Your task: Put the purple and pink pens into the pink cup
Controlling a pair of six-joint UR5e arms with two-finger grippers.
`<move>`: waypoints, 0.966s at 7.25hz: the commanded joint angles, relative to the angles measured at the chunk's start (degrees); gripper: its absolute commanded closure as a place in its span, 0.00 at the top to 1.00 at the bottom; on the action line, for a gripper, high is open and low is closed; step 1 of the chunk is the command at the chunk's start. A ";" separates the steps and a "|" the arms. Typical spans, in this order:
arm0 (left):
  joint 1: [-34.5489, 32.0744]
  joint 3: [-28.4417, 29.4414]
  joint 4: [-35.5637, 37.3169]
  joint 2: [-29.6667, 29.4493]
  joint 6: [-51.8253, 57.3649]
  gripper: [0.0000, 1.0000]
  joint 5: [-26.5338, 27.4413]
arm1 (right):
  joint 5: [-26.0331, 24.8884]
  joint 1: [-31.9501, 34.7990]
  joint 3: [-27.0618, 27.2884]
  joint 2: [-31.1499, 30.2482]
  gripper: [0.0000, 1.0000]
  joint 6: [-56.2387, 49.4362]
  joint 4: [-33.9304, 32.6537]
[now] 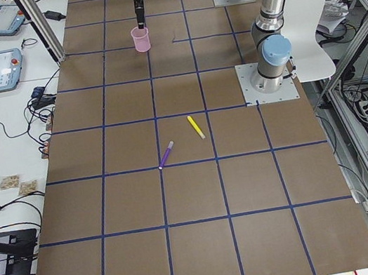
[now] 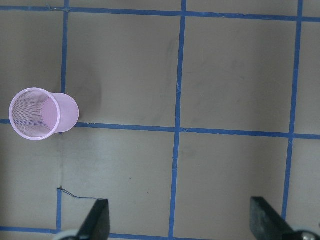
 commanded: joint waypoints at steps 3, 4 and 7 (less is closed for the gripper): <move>2.90 0.30 -4.40 1.18 0.26 1.00 0.13 | -0.43 -1.48 0.34 1.35 1.00 -0.76 -4.52; 6.31 -0.05 -4.85 1.10 5.57 1.00 0.22 | -0.44 -3.50 0.26 0.83 1.00 -0.86 -1.16; 20.80 -0.93 -6.08 0.23 37.07 1.00 -0.91 | -4.37 -11.74 0.79 8.43 1.00 -12.85 -8.94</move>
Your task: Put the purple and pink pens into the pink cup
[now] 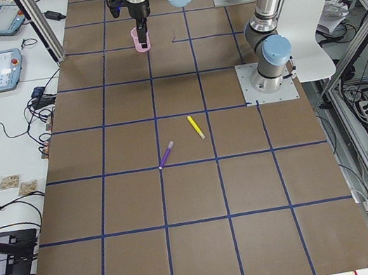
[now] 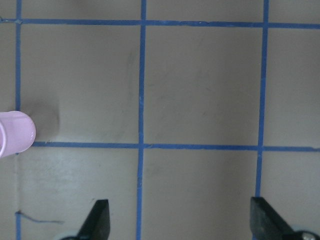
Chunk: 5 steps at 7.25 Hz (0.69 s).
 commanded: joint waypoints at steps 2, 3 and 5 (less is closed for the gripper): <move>16.25 -0.17 0.09 -3.02 39.95 1.00 -7.22 | -2.67 -11.38 0.89 8.28 1.00 -10.80 -2.77; 20.12 0.09 2.44 -5.65 52.38 1.00 -7.49 | -2.59 -16.64 1.76 9.25 1.00 -13.88 -2.24; 26.89 1.40 8.16 -13.11 63.98 1.00 -10.45 | -5.98 -21.42 4.31 14.86 1.00 -27.12 -7.73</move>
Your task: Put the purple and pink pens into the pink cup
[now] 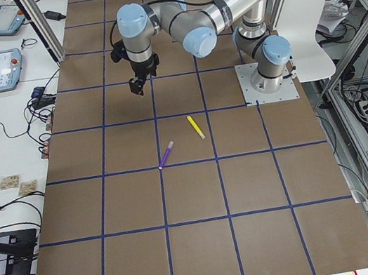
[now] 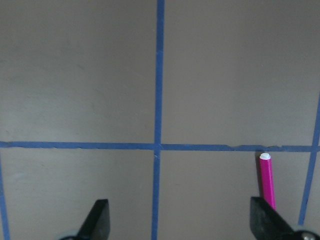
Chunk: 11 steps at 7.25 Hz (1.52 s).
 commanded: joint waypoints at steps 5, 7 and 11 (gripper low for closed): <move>12.15 1.54 16.81 -19.27 45.50 0.98 -13.22 | -5.31 -11.07 3.49 14.76 1.00 -32.21 -13.94; 13.55 3.20 16.03 -23.41 58.29 0.96 -12.97 | -5.13 -11.08 4.11 15.03 0.75 -31.42 -14.40; 14.53 5.30 6.52 -25.96 76.08 0.96 -4.10 | -6.01 -10.38 5.08 14.77 0.31 -27.20 -14.05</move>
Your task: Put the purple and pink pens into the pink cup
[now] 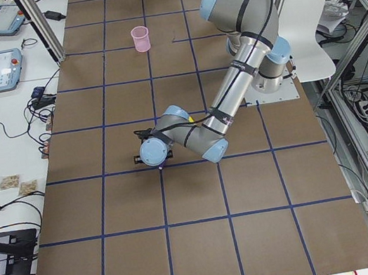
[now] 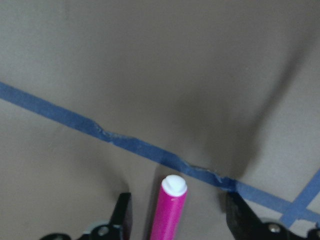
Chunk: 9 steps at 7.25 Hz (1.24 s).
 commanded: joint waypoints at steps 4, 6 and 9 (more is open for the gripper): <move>-6.57 1.08 5.04 -1.50 12.78 0.96 11.61 | 0.30 1.22 -1.21 -1.77 0.00 2.26 0.07; -6.49 0.99 6.39 -2.03 14.02 0.93 11.08 | 5.97 5.33 -2.27 -6.23 0.00 4.63 0.25; -6.23 0.03 6.30 -2.04 9.62 0.93 10.11 | 24.24 19.64 -2.10 -16.88 0.00 11.81 -0.01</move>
